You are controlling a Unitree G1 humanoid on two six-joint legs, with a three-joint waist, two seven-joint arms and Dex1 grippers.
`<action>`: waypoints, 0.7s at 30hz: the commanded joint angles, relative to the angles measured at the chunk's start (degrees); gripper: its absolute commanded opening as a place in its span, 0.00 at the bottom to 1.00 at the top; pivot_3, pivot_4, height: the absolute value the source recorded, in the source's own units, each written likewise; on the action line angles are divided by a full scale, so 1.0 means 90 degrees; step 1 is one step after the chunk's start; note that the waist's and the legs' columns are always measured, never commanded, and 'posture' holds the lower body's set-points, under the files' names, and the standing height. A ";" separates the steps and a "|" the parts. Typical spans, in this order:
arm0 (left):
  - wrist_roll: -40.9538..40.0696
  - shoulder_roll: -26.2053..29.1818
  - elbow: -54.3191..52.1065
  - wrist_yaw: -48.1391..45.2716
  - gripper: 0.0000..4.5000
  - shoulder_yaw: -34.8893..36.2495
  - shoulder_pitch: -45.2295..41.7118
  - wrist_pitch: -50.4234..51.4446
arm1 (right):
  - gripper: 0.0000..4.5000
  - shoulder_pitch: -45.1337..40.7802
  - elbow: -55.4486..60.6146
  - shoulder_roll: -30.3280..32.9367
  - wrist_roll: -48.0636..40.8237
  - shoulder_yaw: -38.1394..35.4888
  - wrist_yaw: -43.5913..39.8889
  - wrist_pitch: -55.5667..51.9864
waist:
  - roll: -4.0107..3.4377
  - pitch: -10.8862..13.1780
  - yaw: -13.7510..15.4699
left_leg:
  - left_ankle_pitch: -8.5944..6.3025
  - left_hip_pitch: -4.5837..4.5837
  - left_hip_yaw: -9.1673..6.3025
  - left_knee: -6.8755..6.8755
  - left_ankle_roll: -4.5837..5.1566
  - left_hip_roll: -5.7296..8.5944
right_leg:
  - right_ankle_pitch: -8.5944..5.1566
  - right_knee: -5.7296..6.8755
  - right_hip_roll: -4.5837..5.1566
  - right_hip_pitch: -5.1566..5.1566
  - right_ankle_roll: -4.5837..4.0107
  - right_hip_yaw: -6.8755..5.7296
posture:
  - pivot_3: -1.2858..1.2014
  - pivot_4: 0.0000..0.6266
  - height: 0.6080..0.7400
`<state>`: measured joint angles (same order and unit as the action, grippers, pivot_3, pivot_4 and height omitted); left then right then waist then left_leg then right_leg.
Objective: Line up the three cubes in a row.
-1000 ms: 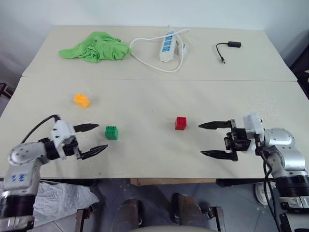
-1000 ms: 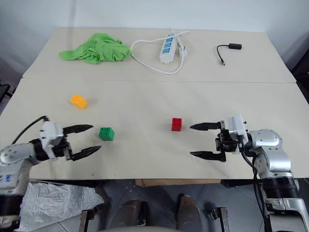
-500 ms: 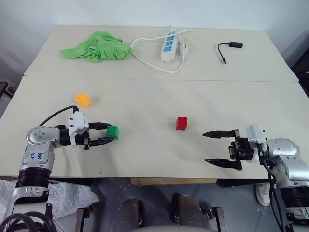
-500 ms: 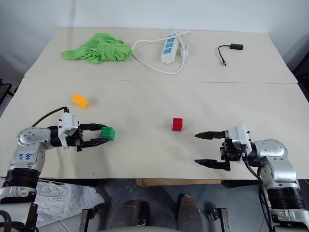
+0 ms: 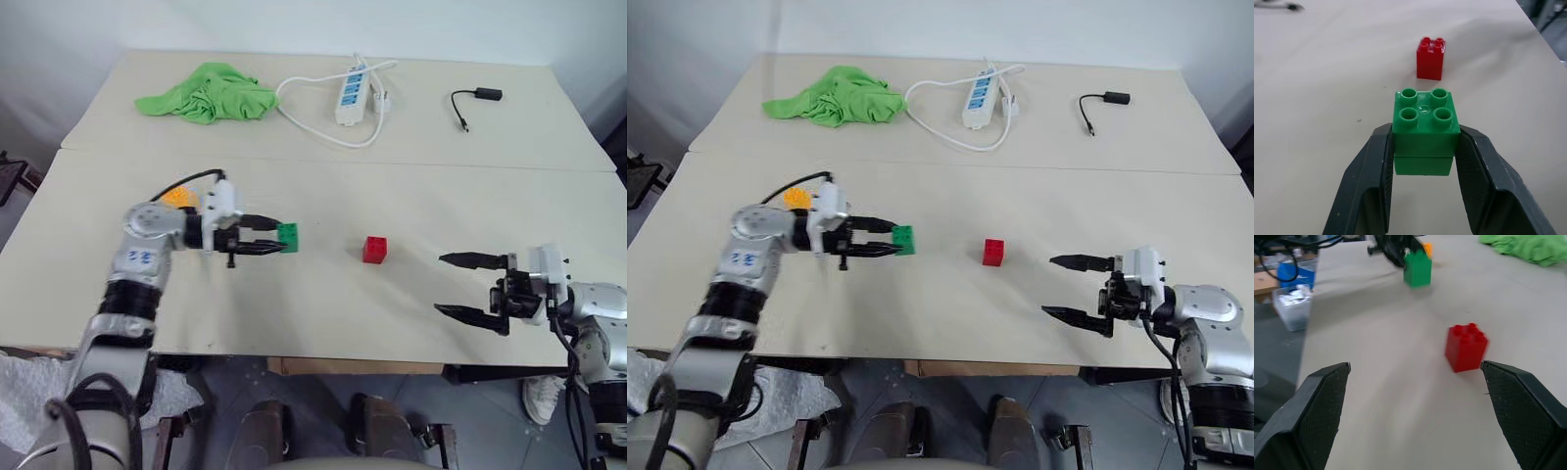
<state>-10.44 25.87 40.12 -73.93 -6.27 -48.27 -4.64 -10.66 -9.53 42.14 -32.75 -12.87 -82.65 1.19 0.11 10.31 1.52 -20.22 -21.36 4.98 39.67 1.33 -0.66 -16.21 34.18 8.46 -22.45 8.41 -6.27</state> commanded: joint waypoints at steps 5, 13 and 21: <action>0.0674 -0.0569 0.1686 0.0211 0.32 -0.0298 -0.0830 -0.1018 | 1.00 0.0205 0.0411 -0.0075 -0.0185 -0.0308 0.0286 0.0007 | 0.0006 0.0004 -0.0043 | -0.0001 -0.0003 0.0009 -0.0002 0.0001 -0.0006 | 0.0000 -0.0004 -0.0005 -0.0008 0.0000 0.0000 | 0.52 0.24 1.00; 0.0693 -0.0924 0.2491 -0.0040 0.40 -0.0164 -0.1299 -0.1222 | 1.00 0.0519 0.0742 -0.0195 -0.0206 -0.0278 0.0453 -0.0019 | 0.0007 0.0004 0.0006 | -0.0009 -0.0013 0.0003 0.0030 0.0016 -0.0006 | 0.0004 0.0002 -0.0002 -0.0003 0.0006 0.0001 | 0.52 0.24 1.00; 0.0640 -0.0789 0.2624 0.0004 0.96 0.0172 -0.1400 -0.1431 | 1.00 0.0364 0.0604 -0.0301 -0.0146 -0.0137 0.0472 0.0008 | 0.0010 0.0006 -0.0022 | -0.0013 -0.0017 0.0005 0.0034 0.0021 -0.0006 | 0.0006 0.0000 -0.0001 -0.0005 0.0010 0.0001 | 0.52 0.24 1.00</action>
<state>-4.11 18.05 63.94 -74.66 -6.40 -59.23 -15.94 -6.65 -4.68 39.84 -33.27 -13.89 -78.49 1.03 0.19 10.36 1.32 -20.34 -21.52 5.02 39.98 1.51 -0.72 -16.16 34.19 8.45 -22.49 8.50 -6.26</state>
